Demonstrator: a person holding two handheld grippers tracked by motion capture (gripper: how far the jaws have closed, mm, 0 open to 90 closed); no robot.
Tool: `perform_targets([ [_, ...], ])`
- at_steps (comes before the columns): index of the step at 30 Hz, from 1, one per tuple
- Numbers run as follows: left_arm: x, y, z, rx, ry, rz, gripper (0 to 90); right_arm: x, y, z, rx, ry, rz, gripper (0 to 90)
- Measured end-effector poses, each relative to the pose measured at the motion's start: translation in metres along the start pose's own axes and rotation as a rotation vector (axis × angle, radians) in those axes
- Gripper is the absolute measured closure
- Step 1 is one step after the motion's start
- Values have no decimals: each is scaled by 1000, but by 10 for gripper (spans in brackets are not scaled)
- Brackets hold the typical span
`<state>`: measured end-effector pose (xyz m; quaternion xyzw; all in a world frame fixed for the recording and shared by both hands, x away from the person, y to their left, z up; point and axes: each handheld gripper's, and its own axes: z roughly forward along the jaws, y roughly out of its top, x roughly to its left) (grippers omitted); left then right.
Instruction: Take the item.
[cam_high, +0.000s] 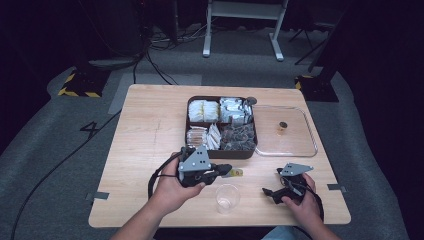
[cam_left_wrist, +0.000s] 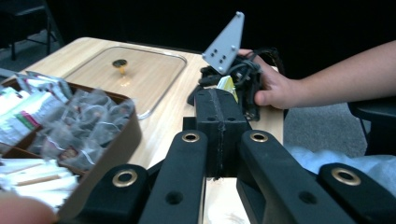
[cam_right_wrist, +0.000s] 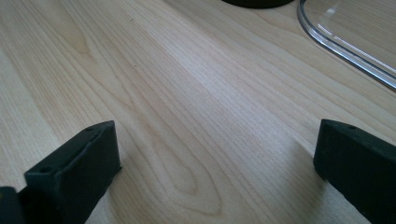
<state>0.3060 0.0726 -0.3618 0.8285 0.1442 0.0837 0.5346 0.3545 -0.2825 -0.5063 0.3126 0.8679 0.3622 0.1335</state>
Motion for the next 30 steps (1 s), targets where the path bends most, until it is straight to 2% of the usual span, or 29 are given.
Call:
perform_targets([
  [4, -8, -14, 8, 6, -20, -14, 900, 0, 0, 0, 0, 0, 0, 4],
  [12, -16, -34, 20, 26, -50, -39, 900, 0, 0, 0, 0, 0, -1, 4],
  [25, -21, -49, 28, 49, -72, -48, 900, 0, 0, 0, 0, 0, 0, 4],
  [26, -21, -51, 28, 55, -60, -66, 880, 0, 0, 0, 0, 0, 0, 4],
  [27, -21, -51, 28, 55, -60, -66, 798, 0, 0, 0, 0, 0, 0, 4],
  [28, -22, -51, 28, 66, -42, -75, 798, 0, 0, 0, 0, 0, 0, 4],
  [29, -22, -51, 27, 71, -28, -80, 714, 0, 0, 0, 0, 0, 0, 4],
  [30, -22, -51, 27, 69, -27, -79, 694, 0, 0, 0, 0, 0, 0, 4],
])
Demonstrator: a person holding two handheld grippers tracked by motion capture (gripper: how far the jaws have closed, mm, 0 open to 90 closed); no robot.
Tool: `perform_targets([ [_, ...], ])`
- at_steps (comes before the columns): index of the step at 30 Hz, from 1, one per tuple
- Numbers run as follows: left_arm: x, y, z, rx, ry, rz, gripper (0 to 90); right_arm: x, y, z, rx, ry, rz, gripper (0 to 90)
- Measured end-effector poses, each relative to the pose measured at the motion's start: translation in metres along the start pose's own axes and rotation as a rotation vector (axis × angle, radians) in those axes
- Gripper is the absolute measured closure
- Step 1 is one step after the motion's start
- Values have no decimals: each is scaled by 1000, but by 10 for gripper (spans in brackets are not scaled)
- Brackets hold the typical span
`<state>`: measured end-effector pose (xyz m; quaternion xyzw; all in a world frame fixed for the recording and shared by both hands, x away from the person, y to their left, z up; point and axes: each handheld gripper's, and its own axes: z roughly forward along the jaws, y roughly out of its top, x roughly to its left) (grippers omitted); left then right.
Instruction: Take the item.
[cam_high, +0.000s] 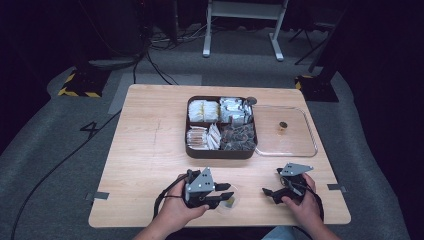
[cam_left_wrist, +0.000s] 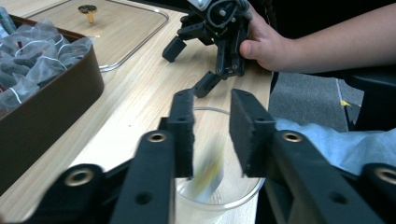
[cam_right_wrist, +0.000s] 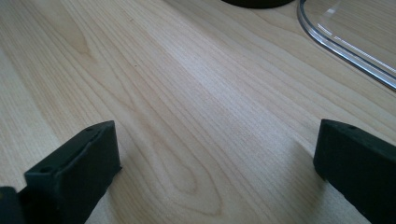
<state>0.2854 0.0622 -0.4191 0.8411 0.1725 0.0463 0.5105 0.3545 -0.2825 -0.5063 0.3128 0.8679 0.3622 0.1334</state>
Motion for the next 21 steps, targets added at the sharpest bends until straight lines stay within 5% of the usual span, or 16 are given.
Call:
perform_targets([
  [14, 1, 6, 1, 4, 19, 5, 510, 0, 0, 0, 0, 0, 0, 4],
  [21, 9, 9, -6, 41, 134, -35, 421, -1, 1, 0, 2, 7, -6, 4],
])
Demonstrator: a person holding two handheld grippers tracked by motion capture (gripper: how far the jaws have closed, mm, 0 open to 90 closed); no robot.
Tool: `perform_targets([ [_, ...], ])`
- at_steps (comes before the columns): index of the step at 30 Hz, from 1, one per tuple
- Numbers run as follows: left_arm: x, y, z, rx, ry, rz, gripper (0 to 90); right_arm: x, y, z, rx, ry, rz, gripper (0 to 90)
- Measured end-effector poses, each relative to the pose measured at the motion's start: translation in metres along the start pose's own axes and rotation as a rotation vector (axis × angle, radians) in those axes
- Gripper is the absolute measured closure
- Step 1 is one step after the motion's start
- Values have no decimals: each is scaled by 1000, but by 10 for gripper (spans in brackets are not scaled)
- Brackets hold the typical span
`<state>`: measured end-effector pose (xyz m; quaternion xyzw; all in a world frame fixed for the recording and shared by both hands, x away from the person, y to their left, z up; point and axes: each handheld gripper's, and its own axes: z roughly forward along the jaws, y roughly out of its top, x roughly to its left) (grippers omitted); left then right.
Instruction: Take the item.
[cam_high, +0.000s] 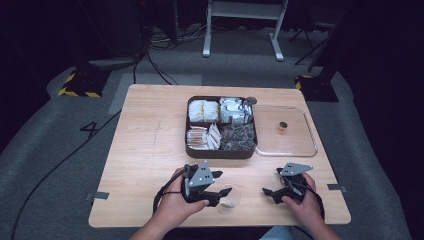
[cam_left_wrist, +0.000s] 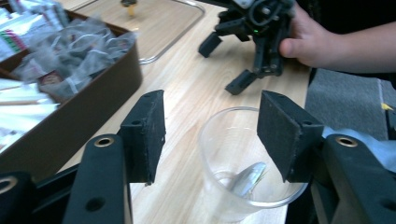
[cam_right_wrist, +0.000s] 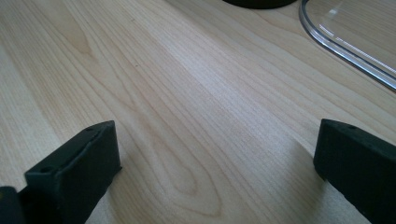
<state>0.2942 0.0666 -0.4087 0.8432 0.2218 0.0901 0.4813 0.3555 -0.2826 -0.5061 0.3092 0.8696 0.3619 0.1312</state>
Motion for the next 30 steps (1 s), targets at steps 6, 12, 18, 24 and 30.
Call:
perform_targets([
  [6, 7, 0, -10, 14, 49, -29, 388, -1, 0, 0, 0, 7, -6, 4],
  [12, 18, -6, -25, 42, 117, -59, 358, 0, 0, 0, 0, 3, -3, 4],
  [18, 22, -14, -36, 58, 137, -76, 326, 0, 1, 1, 1, 1, 0, 4],
  [24, 32, -27, -52, 72, 157, -90, 315, -1, 2, 2, 0, 6, -5, 3],
  [30, 44, -37, -66, 76, 194, -106, 306, -1, 2, 2, 0, 8, -6, 4],
])
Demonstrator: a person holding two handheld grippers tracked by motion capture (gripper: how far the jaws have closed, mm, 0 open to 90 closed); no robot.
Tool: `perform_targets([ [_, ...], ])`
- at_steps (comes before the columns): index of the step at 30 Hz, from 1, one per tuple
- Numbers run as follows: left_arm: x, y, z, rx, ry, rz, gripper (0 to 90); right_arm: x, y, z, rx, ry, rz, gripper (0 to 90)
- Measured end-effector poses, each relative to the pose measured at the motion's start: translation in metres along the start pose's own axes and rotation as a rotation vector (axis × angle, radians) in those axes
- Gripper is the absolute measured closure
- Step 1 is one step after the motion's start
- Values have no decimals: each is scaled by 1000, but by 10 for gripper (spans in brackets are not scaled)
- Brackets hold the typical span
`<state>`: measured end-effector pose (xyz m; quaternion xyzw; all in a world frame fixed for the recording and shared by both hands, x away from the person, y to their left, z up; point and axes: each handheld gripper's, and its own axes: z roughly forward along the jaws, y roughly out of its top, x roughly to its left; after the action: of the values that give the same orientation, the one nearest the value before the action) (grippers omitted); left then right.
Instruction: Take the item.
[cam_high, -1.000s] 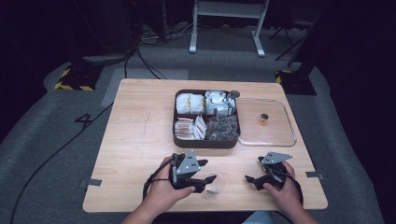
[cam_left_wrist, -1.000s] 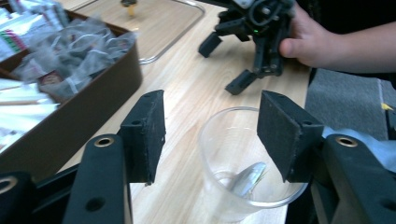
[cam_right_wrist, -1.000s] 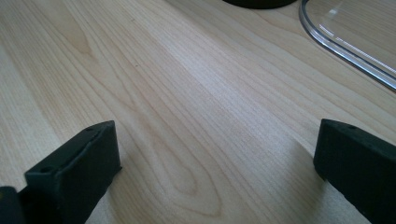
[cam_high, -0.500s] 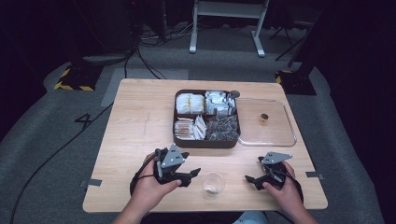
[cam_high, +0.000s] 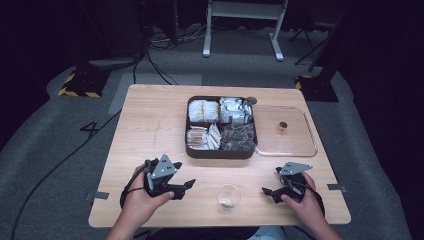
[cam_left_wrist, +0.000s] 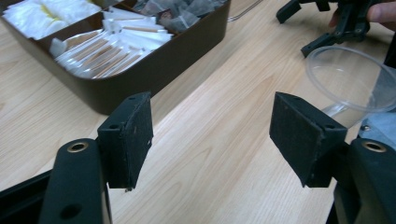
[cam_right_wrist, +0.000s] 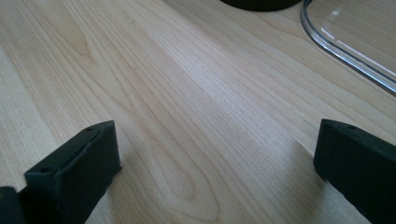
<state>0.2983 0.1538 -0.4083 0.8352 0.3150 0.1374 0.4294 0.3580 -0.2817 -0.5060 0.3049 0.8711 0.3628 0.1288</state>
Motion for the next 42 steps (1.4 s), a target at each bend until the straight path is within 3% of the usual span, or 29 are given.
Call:
perform_targets([
  [9, 18, -15, -6, 66, 65, -53, 287, 0, 0, 0, 0, 2, -1, 4],
  [15, 31, -28, -6, 86, 98, -84, 284, 0, 0, 0, -1, 2, 0, 4],
  [18, 43, -42, -8, 105, 122, -118, 285, 0, 0, 0, -1, 2, 0, 4],
  [22, 53, -52, -9, 110, 120, -167, 281, 0, 0, 0, -1, 3, -1, 4],
  [25, 59, -59, -6, 107, 129, -179, 280, 0, 0, 0, -1, 3, -1, 4],
  [32, 62, -78, 4, 170, 153, -184, 267, 0, 0, 0, -1, 4, -2, 4],
  [35, 62, -87, 9, 221, 171, -171, 261, -1, 0, 0, -1, 6, -3, 4],
  [36, 62, -92, 12, 270, 207, -140, 258, -1, 0, 0, -1, 6, -4, 4],
  [42, 64, -96, 16, 234, 218, -169, 197, -1, 0, 0, -1, 8, -5, 4],
])
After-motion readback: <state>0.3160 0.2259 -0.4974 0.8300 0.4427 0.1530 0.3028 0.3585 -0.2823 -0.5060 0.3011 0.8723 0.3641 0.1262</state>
